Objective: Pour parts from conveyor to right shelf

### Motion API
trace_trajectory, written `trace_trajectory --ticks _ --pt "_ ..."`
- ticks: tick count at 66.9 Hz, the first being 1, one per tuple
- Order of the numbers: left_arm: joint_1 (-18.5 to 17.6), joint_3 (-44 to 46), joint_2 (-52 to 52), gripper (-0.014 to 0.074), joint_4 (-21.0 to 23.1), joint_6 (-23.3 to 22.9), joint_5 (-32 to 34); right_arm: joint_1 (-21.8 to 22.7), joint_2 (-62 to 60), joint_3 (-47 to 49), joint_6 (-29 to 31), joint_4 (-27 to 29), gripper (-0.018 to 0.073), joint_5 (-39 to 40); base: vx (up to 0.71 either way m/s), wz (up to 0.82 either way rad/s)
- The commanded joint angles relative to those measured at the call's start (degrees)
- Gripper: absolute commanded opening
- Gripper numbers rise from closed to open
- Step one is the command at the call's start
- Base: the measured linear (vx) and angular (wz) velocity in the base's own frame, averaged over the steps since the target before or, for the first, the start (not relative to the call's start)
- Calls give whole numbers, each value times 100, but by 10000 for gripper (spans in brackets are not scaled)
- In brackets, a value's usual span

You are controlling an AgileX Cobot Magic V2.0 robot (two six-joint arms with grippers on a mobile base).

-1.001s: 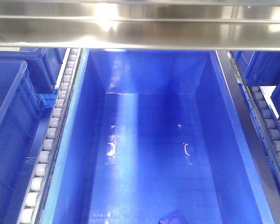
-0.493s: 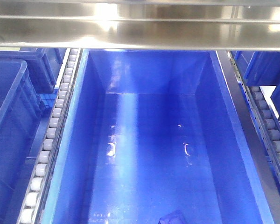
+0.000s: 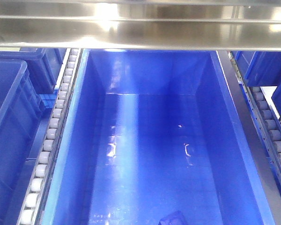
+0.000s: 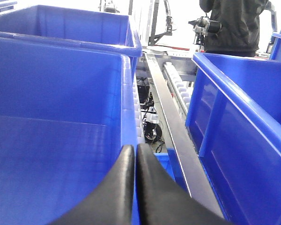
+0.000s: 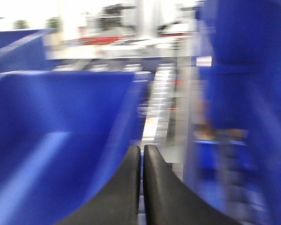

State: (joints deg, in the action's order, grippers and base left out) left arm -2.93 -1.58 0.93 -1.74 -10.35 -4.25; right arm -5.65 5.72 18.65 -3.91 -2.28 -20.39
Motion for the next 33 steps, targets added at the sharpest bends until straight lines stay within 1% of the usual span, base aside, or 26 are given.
trace_trajectory --ticks 1,7,12,17,22,33 --pt "-31 -123 47 -6 49 -25 425 604 64 130 56 -56 -8 417 0 0" --pt "-31 -123 47 -6 49 -25 425 1059 55 0 56 -10 -8 484 0 0" --pt "-31 -123 47 -6 49 -25 425 1241 -41 -365 56 32 -8 734 0 0" --pt "-31 -123 47 -6 49 -25 425 1239 -232 -815 56 71 -8 1118 0 0" --pt "-31 -123 47 -6 49 -25 425 1227 -465 -1275 49 65 -8 1330 0 0" --pt "-31 -123 47 -6 49 -25 425 1221 -688 -1949 49 73 -8 1501 0 0"
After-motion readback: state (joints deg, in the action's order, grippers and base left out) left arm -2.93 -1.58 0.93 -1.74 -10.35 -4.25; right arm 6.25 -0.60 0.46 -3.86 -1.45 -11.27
